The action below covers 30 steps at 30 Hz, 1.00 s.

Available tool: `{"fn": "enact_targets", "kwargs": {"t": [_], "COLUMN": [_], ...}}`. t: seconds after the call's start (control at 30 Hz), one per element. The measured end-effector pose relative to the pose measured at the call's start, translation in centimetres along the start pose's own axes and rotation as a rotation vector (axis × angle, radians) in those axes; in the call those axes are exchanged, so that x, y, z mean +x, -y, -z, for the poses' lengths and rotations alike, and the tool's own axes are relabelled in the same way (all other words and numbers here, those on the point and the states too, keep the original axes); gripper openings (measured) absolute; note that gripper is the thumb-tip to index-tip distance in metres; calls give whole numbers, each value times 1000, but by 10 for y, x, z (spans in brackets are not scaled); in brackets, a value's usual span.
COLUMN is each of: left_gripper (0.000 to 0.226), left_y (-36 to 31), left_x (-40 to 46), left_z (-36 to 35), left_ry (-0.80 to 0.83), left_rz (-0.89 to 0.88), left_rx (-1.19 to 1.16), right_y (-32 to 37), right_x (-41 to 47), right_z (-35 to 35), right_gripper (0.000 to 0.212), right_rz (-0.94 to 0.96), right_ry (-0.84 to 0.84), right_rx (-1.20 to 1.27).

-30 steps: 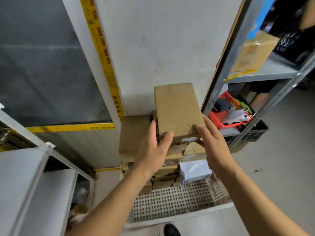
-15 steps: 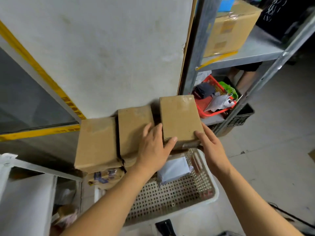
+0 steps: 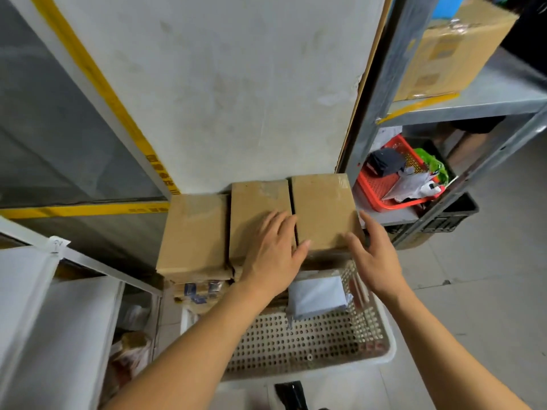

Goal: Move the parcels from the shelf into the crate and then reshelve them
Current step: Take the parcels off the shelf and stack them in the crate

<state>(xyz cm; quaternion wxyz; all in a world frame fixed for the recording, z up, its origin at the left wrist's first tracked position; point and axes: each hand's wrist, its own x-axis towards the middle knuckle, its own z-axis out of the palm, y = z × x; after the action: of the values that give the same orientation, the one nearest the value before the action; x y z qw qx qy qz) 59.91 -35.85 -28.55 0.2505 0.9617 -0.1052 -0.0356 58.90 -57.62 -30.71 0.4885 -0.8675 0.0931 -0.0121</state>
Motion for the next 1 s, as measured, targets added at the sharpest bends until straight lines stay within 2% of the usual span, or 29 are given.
{"fn": "enact_targets", "kwargs": {"t": [0.07, 0.13, 0.3, 0.5, 0.73, 1.0], "left_gripper": [65, 64, 59, 56, 50, 53], "left_y": [8, 22, 69, 138, 207, 254], "left_x": [-9, -20, -72, -187, -367, -578], "left_z": [18, 39, 102, 172, 250, 318], "left_ry": [-58, -126, -281, -486, -785, -997], "left_rz": [15, 48, 199, 467, 660, 905], "left_rx": [-28, -7, 10, 61, 122, 292], "right_y": [20, 47, 121, 211, 335, 439], "right_x": [1, 0, -11, -61, -188, -372], "right_z": [-4, -13, -65, -159, -269, -389], "right_gripper": [55, 53, 41, 33, 41, 47], "right_rz": [153, 278, 400, 639, 893, 1148], "right_ry": [-25, 14, 292, 475, 695, 961], "right_rx": [-135, -170, -127, -171, -152, -55]}}
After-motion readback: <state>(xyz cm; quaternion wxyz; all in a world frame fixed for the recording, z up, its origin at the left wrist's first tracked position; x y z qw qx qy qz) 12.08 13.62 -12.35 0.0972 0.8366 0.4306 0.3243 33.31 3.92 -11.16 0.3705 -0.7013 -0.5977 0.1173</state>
